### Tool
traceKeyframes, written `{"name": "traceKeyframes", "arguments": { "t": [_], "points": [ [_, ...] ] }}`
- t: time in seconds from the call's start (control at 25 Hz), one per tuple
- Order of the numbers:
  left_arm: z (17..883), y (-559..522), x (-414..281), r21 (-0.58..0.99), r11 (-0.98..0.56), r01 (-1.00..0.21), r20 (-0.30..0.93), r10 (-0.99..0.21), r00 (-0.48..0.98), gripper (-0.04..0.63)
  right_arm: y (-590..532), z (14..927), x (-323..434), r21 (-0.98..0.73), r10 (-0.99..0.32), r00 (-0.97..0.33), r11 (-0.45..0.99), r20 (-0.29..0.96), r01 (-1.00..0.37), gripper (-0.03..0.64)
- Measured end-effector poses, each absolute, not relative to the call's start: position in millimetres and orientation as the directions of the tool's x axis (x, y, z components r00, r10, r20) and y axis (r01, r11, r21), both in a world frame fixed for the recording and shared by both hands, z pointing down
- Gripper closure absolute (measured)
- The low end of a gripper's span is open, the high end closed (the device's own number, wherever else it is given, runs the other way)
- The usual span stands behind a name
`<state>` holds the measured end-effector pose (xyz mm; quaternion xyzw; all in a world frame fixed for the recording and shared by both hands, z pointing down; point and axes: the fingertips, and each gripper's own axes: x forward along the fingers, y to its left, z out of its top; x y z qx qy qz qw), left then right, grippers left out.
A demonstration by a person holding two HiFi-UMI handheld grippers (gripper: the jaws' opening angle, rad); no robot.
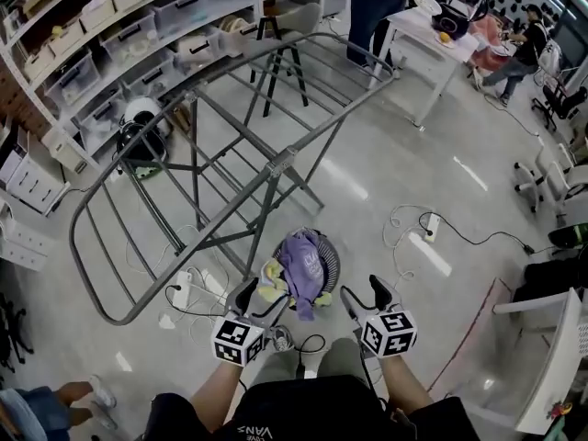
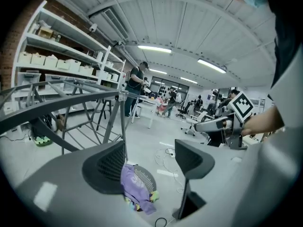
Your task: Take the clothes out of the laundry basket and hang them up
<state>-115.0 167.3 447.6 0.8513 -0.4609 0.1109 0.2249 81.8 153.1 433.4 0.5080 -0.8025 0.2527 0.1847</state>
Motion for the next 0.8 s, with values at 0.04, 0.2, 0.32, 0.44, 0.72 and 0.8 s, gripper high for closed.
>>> {"name": "traceKeyframes", "arguments": {
  "t": [0.04, 0.2, 0.32, 0.44, 0.72, 0.8],
  "points": [
    [453.5, 162.6, -118.1, 0.278, -0.472, -0.837, 0.407, -0.731, 0.547, 0.288, 147.4, 439.1, 79.3, -0.205, -0.712, -0.414, 0.365, 0.568, -0.908, 0.290],
    [478.1, 141.7, -119.3, 0.288, -0.439, -0.851, 0.437, -0.731, 0.525, 0.288, 120.6, 468.6, 73.6, -0.178, -0.658, -0.427, 0.413, 0.620, -0.893, 0.296],
    [501.8, 130.2, -113.4, 0.298, -0.406, -0.864, 0.463, -0.731, 0.502, 0.288, 101.7, 499.6, 72.7, -0.188, -0.607, -0.454, 0.451, 0.652, -0.873, 0.301],
    [529.5, 120.9, -105.9, 0.292, -0.362, -0.885, 0.504, -0.729, 0.464, 0.288, 85.1, 535.7, 77.1, -0.196, -0.545, -0.476, 0.492, 0.690, -0.848, 0.308],
    [595.6, 80.4, -90.3, 0.285, -0.241, -0.928, 0.552, -0.750, 0.365, 0.288, 36.2, 610.3, 95.9, -0.174, -0.472, -0.486, 0.562, 0.736, -0.809, 0.339],
    [621.1, 66.5, -88.5, 0.279, -0.216, -0.936, 0.562, -0.754, 0.342, 0.288, 22.1, 638.4, 96.4, -0.166, -0.458, -0.488, 0.580, 0.744, -0.797, 0.347]
  ]
}}
